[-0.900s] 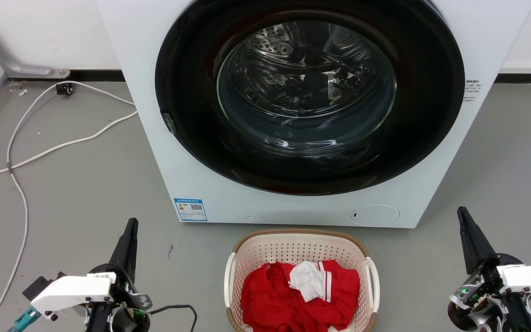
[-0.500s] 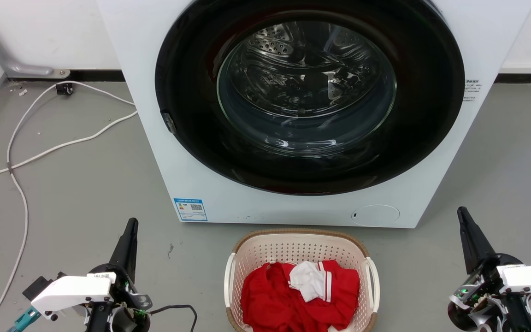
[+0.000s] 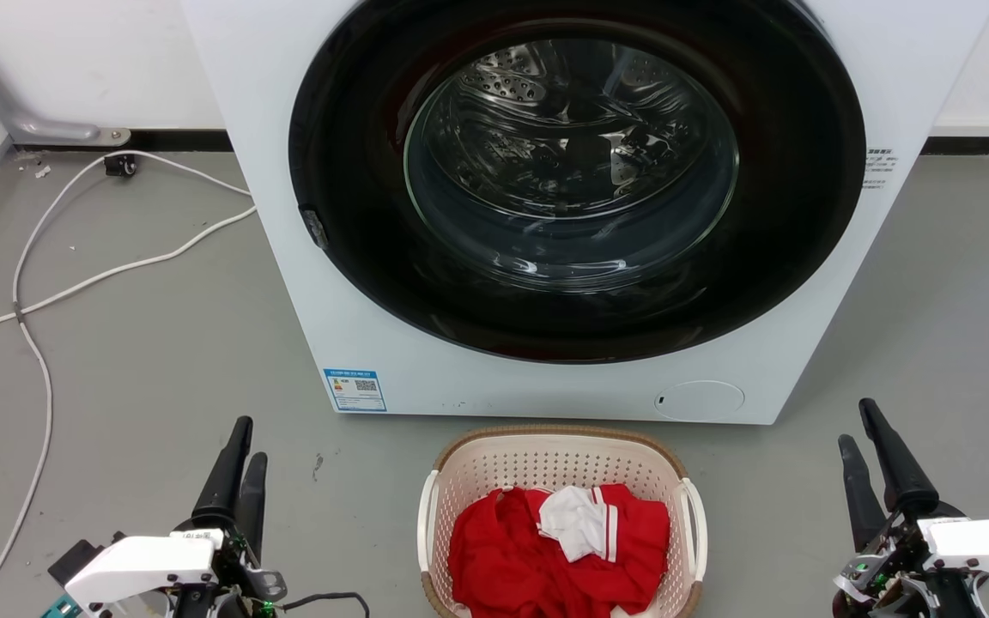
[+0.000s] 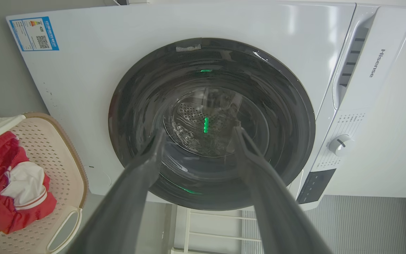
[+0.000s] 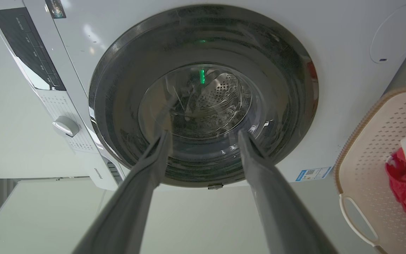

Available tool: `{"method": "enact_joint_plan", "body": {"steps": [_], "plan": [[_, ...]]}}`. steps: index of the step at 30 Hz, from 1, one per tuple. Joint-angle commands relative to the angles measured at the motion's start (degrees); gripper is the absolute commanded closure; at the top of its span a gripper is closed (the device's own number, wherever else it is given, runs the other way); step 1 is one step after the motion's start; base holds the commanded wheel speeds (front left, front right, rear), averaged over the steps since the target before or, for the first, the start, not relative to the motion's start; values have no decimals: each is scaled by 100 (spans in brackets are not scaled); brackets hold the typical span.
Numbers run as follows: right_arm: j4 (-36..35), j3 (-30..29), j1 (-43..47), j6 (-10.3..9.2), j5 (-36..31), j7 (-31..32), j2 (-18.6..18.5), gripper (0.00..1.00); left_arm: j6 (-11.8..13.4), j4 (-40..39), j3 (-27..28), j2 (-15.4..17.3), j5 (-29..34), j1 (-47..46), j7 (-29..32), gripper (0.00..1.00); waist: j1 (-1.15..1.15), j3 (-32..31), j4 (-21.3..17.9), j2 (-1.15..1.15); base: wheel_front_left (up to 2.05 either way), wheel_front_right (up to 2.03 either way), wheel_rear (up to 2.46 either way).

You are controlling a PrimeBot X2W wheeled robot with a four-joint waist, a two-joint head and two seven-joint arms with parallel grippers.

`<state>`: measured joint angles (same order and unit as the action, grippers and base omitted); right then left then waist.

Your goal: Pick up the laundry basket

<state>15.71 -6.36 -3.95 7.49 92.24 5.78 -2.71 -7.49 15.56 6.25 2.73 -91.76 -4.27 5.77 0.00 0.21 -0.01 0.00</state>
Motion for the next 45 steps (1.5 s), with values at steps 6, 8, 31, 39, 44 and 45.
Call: {"method": "enact_joint_plan", "body": {"steps": [6, 8, 31, 39, 44, 45], "plan": [[-178, -22, -70, 0, -753, -201, -14, 0, 51, -251, 70, 14, 718, -80, -203, 0, 0, 11, -1, 0, 0, 0, 0], [-234, -32, -55, 0, -1022, -256, -14, 0, 104, -327, 40, 14, 994, -67, -258, 0, 0, 16, -1, 0, 0, 0, 0], [-719, 309, 206, 0, -4345, -811, -17, 0, 564, -778, -470, 70, 3728, 106, -812, 0, 0, 55, 0, 0, 0, 0, 0], [-778, 354, 288, 0, -5100, -971, -18, 0, 659, -846, -546, 100, 4402, 182, -972, 0, 0, 62, -1, 0, 0, 0, 0], [-806, 381, 325, 0, -5518, -1069, -19, 0, 683, -865, -598, 104, 4779, 213, -1071, 0, 0, 72, -5, 0, 0, 0, 0], [-806, 381, 325, 0, -5518, -1069, -19, 0, 683, -865, -598, 104, 4779, 213, -1071, 0, 0, 72, -5, 0, 0, 0, 0]]}}
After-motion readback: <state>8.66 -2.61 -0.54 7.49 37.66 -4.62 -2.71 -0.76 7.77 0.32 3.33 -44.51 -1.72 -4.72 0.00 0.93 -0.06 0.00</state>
